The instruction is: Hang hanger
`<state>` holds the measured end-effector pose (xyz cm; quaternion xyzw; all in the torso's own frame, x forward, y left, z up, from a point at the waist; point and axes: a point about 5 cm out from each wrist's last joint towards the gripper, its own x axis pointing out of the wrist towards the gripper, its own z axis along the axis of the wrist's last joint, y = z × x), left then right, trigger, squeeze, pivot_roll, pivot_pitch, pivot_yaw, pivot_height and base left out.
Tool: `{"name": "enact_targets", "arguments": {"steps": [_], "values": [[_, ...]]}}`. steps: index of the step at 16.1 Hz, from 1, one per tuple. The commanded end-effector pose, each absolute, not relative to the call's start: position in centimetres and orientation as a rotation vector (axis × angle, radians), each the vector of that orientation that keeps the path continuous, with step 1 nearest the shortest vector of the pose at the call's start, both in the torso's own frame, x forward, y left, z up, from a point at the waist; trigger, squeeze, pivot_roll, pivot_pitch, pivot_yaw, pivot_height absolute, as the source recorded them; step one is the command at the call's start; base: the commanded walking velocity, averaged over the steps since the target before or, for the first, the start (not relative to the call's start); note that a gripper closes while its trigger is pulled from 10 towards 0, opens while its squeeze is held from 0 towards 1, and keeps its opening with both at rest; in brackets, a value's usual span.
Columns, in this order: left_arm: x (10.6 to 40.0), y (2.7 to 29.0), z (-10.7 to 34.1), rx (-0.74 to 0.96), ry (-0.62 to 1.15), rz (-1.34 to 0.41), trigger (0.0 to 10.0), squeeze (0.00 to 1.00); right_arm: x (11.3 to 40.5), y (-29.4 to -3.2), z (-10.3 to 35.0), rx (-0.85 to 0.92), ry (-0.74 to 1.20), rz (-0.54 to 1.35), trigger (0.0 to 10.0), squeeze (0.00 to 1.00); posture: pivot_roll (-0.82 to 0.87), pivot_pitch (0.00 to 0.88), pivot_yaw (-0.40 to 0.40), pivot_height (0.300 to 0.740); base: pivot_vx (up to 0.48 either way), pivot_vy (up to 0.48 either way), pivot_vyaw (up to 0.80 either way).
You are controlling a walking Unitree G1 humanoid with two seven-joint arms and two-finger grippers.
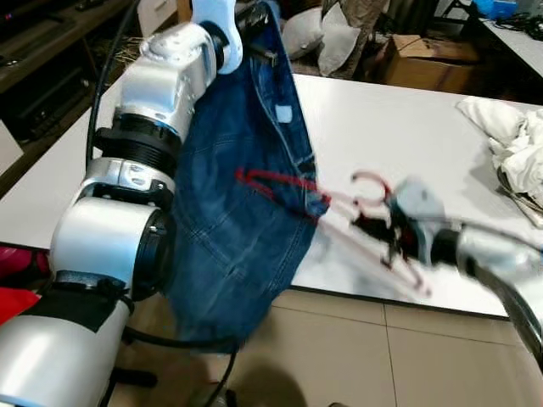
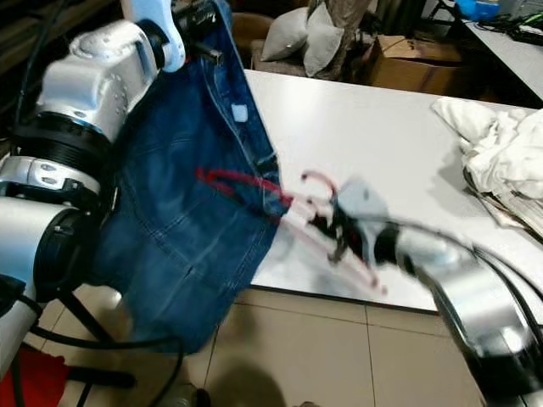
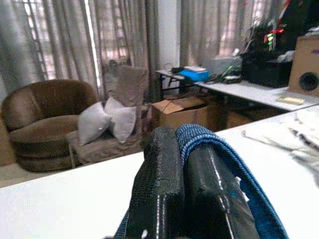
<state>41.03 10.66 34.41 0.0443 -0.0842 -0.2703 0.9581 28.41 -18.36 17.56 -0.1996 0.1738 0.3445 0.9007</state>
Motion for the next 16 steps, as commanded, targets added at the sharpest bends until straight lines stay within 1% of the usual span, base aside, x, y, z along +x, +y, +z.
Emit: {"name": "enact_targets", "arguments": {"steps": [1, 2, 3, 4, 5, 6, 7, 8, 9, 10, 11, 12, 13, 14, 15, 16], "values": [[40.2, 10.6, 37.3, 0.048, -0.268, -0.584, 10.0, 0.0, 30.6, -19.7, 18.8, -0.465, 0.313, 0.563, 10.0, 0.0, -0.02, 0.0, -0.044, 0.74, 0.0, 0.0, 0.0], [39.7, 10.7, 38.9, 0.01, -0.339, -0.598, 10.0, 0.0, 32.8, -21.0, 20.6, -0.511, 0.261, 0.427, 10.0, 0.0, -0.01, 0.0, -0.05, 0.74, 0.0, 0.0, 0.0], [39.3, 10.7, 40.3, -0.02, -0.408, -0.614, 10.0, 0.0, 34.1, -21.8, 22.5, -0.549, 0.186, 0.322, 10.0, 0.0, -0.01, 0.0, -0.056, 0.74, 0.0, 0.0, 0.0], [38.7, 10.8, 41.8, -0.059, -0.477, -0.634, 10.0, 0.0, 35.5, -22.8, 25.1, -0.588, 0.069, 0.184, 10.0, 0.0, -0.01, 0.0, -0.056, 0.74, 0.0, 0.0, 0.0], [38.3, 11.1, 42.9, -0.073, -0.552, -0.63, 10.0, 0.0, 36.1, -23.6, 27.5, -0.607, -0.051, 0.064, 10.0, 0.0, -0.01, 0.0, -0.062, 0.74, 0.0, 0.0, 0.0], [38.1, 11.2, 43.4, -0.074, -0.587, -0.624, 10.0, 0.0, 36.3, -23.9, 28.6, -0.61, -0.104, 0.017, 10.0, 0.0, -0.01, 0.0, -0.062, 0.74, 0.0, 0.0, 0.0], [37.6, 11.6, 44.4, -0.086, -0.664, -0.621, 10.0, 0.0, 36.3, -24.5, 30.8, -0.544, -0.227, -0.081, 10.0, 0.0, -0.01, 0.0, -0.062, 0.74, 0.0, 0.0, 0.0], [37.3, 11.6, 44.1, -0.101, -0.694, -0.642, 10.0, 0.0, 36.3, -24.5, 31.0, -0.49, -0.266, -0.09, 10.0, 0.0, -0.01, 0.0, -0.058, 0.74, 0.0, 0.0, 0.0], [37.4, 10.9, 42.2, -0.075, -0.68, -0.683, 10.0, 0.0, 36.2, -23.8, 29.2, -0.493, -0.223, -0.038, 10.0, 0.0, -0.02, 0.0, -0.057, 0.74, 0.0, 0.0, 0.0], [37.4, 10.6, 41.5, -0.067, -0.673, -0.698, 10.0, 0.0, 36.3, -23.6, 28.4, -0.501, -0.209, -0.024, 10.0, 0.0, -0.02, 0.0, -0.057, 0.74, 0.0, 0.0, 0.0], [38.5, 8.9, 35.6, -0.004, -0.547, -0.712, 10.0, 0.0, 35.4, -22.4, 24.0, -0.543, -0.125, 0.056, 10.0, 0.0, -0.02, 0.0, -0.056, 0.74, 0.0, 0.0, 0.0], [38.9, 8.1, 31.9, 0.039, -0.464, -0.702, 10.0, 0.0, 34.6, -21.8, 21.8, -0.536, -0.079, 0.084, 10.0, 0.0, -0.02, 0.0, -0.056, 0.74, 0.0, 0.0, 0.0], [39.3, 7.7, 27.8, 0.092, -0.359, -0.663, 10.0, 0.0, 33.4, -21.2, 19.6, -0.504, -0.024, 0.119, 10.0, 0.0, -0.02, 0.0, -0.053, 0.74, 0.0, 0.0, 0.0], [39.4, 7.9, 21.8, 0.197, -0.192, -0.563, 10.0, 0.0, 31.2, -19.6, 16.4, -0.474, 0.062, 0.221, 10.0, 0.0, -0.03, 0.0, -0.045, 0.74, 0.0, 0.0, 0.0], [39.4, 8.5, 19.8, 0.251, -0.141, -0.495, 10.0, 0.0, 29.8, -18.7, 15.1, -0.482, 0.095, 0.298, 10.0, 0.0, -0.04, 0.0, -0.039, 0.74, 0.0, 0.0, 0.0], [39.4, 9.1, 19.2, 0.258, -0.119, -0.446, 10.0, 0.0, 29.1, -18.4, 14.7, -0.482, 0.107, 0.331, 10.0, 0.0, -0.04, 0.0, -0.034, 0.74, 0.0, 0.0, 0.0]]}}
